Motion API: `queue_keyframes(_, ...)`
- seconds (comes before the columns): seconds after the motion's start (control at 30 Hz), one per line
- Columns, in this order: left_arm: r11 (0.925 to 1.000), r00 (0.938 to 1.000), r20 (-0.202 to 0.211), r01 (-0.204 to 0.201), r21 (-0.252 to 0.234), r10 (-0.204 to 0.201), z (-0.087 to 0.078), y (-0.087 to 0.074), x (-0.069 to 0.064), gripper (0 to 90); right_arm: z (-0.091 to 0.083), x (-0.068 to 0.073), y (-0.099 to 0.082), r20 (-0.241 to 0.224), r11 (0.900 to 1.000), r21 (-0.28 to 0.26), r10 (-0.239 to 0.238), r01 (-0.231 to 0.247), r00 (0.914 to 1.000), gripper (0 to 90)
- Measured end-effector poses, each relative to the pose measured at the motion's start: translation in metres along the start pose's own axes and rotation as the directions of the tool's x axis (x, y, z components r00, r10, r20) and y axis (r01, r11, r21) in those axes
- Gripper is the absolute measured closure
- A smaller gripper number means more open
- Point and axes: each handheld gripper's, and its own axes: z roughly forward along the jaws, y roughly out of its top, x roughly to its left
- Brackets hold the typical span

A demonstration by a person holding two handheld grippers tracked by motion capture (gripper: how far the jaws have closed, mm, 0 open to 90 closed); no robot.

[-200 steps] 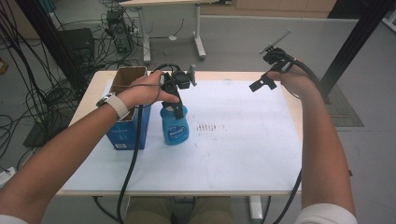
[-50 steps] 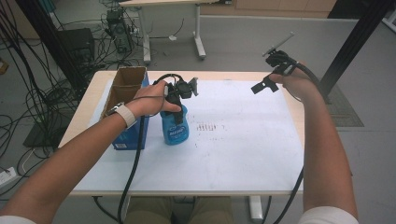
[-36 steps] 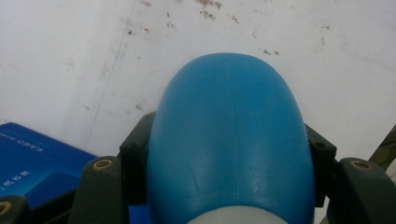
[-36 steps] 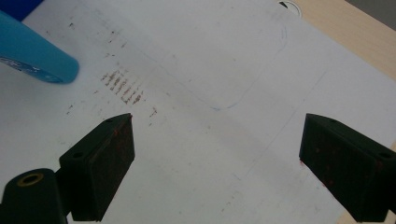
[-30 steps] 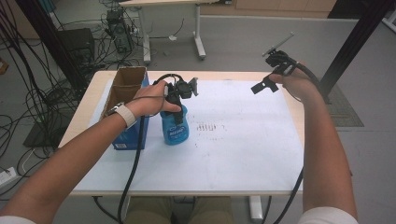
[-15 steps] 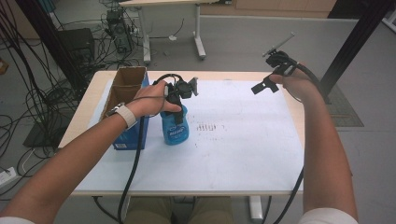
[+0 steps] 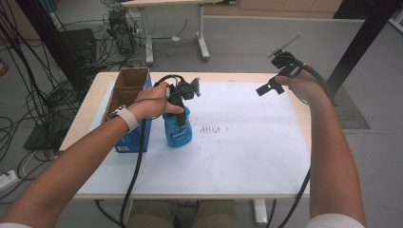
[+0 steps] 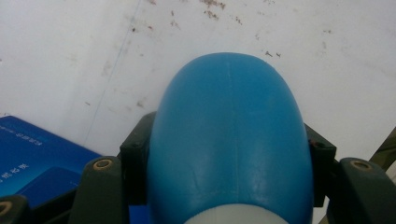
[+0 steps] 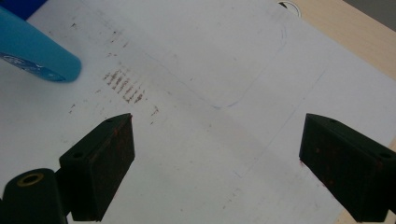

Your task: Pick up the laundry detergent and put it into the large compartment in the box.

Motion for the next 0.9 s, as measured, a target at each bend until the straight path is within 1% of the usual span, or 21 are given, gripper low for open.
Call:
queue_keyframes(0.17, 1.0000, 0.9999, -0.012, 0.005, 0.004, -0.005, -0.004, -0.001, -0.003, 38.4, -0.001, 0.001, -0.001, 0.002, 1.0000, -0.003, -0.001, 0.001, 1.0000, 10.2)
queue_keyframes(0.23, 0.9998, 0.9998, -0.010, 0.018, 0.004, -0.018, -0.006, -0.002, -0.004, 38.3, -0.002, 0.001, -0.001, 0.001, 1.0000, -0.002, -0.001, 0.001, 1.0000, 10.2)
queue_keyframes(0.3, 0.9992, 0.9992, 0.002, 0.041, 0.002, -0.041, -0.010, -0.003, -0.002, 38.3, -0.003, 0.002, -0.001, 0.001, 1.0000, -0.004, -0.004, 0.004, 1.0000, 10.2)
queue_keyframes(0.33, 0.9990, 0.9990, 0.005, 0.045, 0.002, -0.045, -0.012, -0.003, -0.002, 38.3, -0.003, 0.003, -0.001, 0.002, 1.0000, -0.004, -0.004, 0.004, 1.0000, 10.2)
queue_keyframes(0.43, 0.9991, 0.9991, 0.004, 0.043, 0.002, -0.043, -0.015, -0.003, -0.003, 38.3, -0.004, 0.004, -0.001, 0.003, 1.0000, -0.007, -0.005, 0.005, 1.0000, 10.2)
queue_keyframes(0.47, 0.9990, 0.9990, 0.003, 0.046, 0.004, -0.046, -0.016, -0.003, -0.004, 38.3, -0.005, 0.004, -0.001, 0.004, 1.0000, -0.008, -0.006, 0.006, 1.0000, 10.2)
queue_keyframes(0.5, 0.9984, 0.9984, 0.001, 0.057, -0.004, -0.057, -0.019, -0.005, -0.006, 38.3, -0.007, 0.005, -0.001, 0.005, 0.9999, -0.010, -0.007, 0.007, 1.0000, 10.2)
queue_keyframes(0.57, 0.9986, 0.9986, -0.003, 0.052, -0.002, -0.052, -0.020, -0.005, -0.006, 38.3, -0.007, 0.005, -0.002, 0.006, 0.9999, -0.012, -0.008, 0.008, 1.0000, 10.2)
queue_keyframes(0.6, 0.9981, 0.9981, -0.002, 0.061, -0.005, -0.061, -0.022, -0.005, -0.007, 38.3, -0.008, 0.006, -0.002, 0.006, 0.9999, -0.012, -0.008, 0.008, 1.0000, 10.2)
queue_keyframes(0.7, 0.9977, 0.9977, -0.009, 0.067, -0.005, -0.067, -0.027, -0.006, -0.009, 38.3, -0.010, 0.007, -0.003, 0.007, 0.9999, -0.015, -0.008, 0.008, 0.9999, 10.2)
queue_keyframes(0.8, 0.9961, 0.9961, -0.008, 0.088, 0.000, -0.088, -0.032, -0.006, -0.011, 38.3, -0.010, 0.007, -0.004, 0.008, 0.9998, -0.015, -0.009, 0.009, 0.9999, 10.2)
queue_keyframes(0.9, 0.9914, 0.9914, -0.008, 0.131, 0.001, -0.131, -0.038, -0.007, -0.014, 38.3, -0.012, 0.008, -0.005, 0.009, 0.9998, -0.018, -0.011, 0.011, 0.9999, 10.2)
